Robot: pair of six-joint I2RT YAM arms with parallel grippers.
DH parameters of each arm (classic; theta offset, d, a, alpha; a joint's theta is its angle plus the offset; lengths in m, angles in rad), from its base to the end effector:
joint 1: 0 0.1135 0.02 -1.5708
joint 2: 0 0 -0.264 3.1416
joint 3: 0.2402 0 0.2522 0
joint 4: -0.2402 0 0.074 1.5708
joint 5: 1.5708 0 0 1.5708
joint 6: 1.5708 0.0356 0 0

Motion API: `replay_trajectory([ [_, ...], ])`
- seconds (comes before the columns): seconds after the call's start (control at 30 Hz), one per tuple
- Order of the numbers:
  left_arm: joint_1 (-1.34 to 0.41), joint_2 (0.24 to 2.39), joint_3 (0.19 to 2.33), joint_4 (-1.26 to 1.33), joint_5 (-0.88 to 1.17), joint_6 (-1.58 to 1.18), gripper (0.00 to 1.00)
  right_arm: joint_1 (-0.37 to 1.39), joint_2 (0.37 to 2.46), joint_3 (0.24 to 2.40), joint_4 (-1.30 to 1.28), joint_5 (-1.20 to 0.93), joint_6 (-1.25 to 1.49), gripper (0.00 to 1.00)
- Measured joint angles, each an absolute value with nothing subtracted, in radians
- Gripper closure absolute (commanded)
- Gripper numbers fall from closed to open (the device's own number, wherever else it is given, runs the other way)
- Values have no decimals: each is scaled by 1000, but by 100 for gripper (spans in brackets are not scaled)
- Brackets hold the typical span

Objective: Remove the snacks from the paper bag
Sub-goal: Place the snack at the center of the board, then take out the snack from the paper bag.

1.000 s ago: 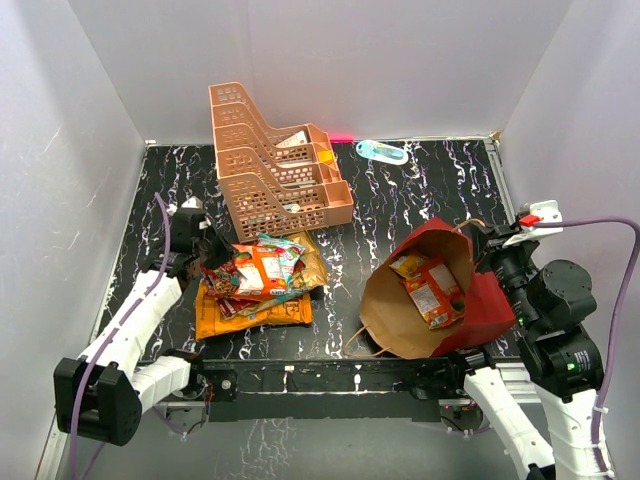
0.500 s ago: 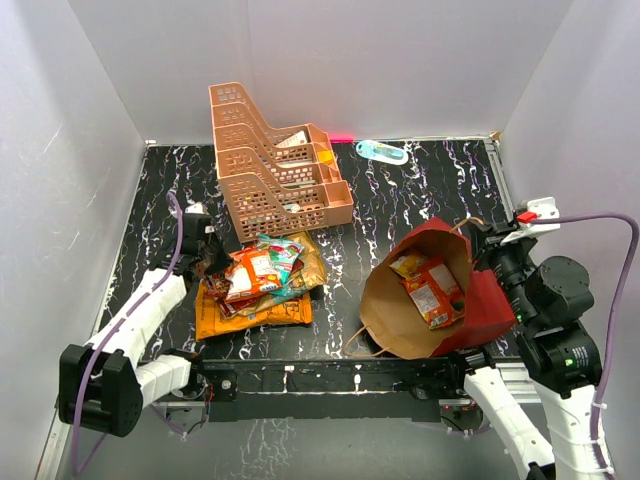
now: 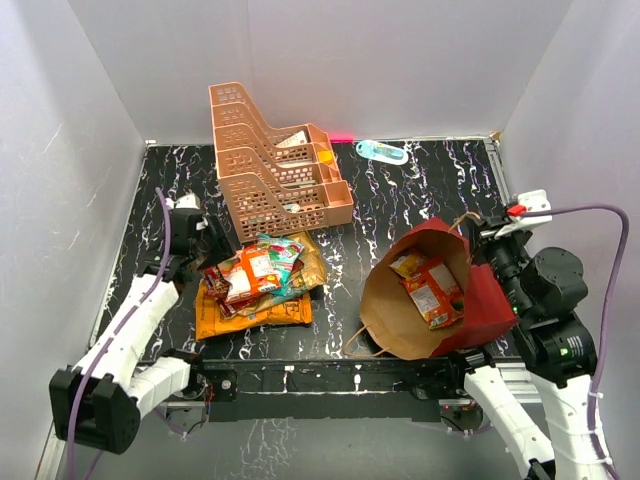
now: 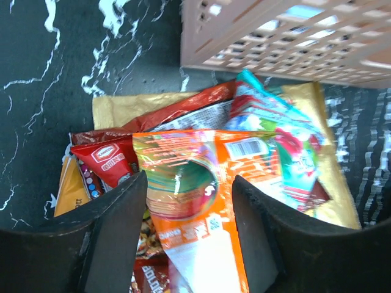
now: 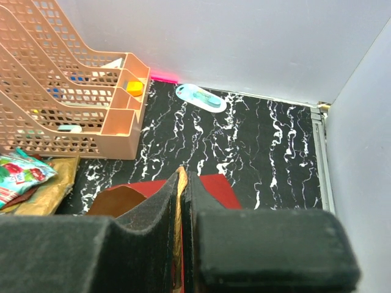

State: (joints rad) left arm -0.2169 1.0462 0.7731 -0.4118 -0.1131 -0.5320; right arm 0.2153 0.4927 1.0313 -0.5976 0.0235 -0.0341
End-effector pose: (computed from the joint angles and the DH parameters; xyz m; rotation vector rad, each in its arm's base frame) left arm 0.2201 -0.0444 0.2645 -0.4153 2.2266 -0.2736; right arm 0.0747 0.0155 0.4091 -0.1849 1.6206 0.1200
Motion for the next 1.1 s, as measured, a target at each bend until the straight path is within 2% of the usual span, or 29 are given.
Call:
replay_trajectory([
  [0.13, -217, 953, 812, -418, -61, -534, 33, 215, 545, 1039, -593, 38, -96, 92],
  [0.27, -267, 869, 826, -371, 42, -573, 30, 215, 611, 1054, -582, 52, -144, 92],
  [0.33, -377, 829, 815, -321, 50, -596, 27, 215, 615, 1054, -576, 51, -152, 92],
  [0.5, -802, 795, 776, -150, 11, -604, 23, 215, 585, 1050, -568, 26, -144, 92],
  [0.67, -1231, 1032, 783, 84, -160, -422, 22, 215, 549, 1050, -567, 2, -121, 92],
  [0.77, -1385, 1254, 826, 186, -164, -195, 21, 215, 550, 1051, -575, -16, -108, 92],
  [0.93, -1407, 1512, 926, 246, -127, 175, 28, 215, 550, 1069, -589, -45, -98, 92],
  [1.1, -1362, 1674, 1050, 308, -28, 438, 31, 215, 551, 1092, -617, -60, -93, 92],
])
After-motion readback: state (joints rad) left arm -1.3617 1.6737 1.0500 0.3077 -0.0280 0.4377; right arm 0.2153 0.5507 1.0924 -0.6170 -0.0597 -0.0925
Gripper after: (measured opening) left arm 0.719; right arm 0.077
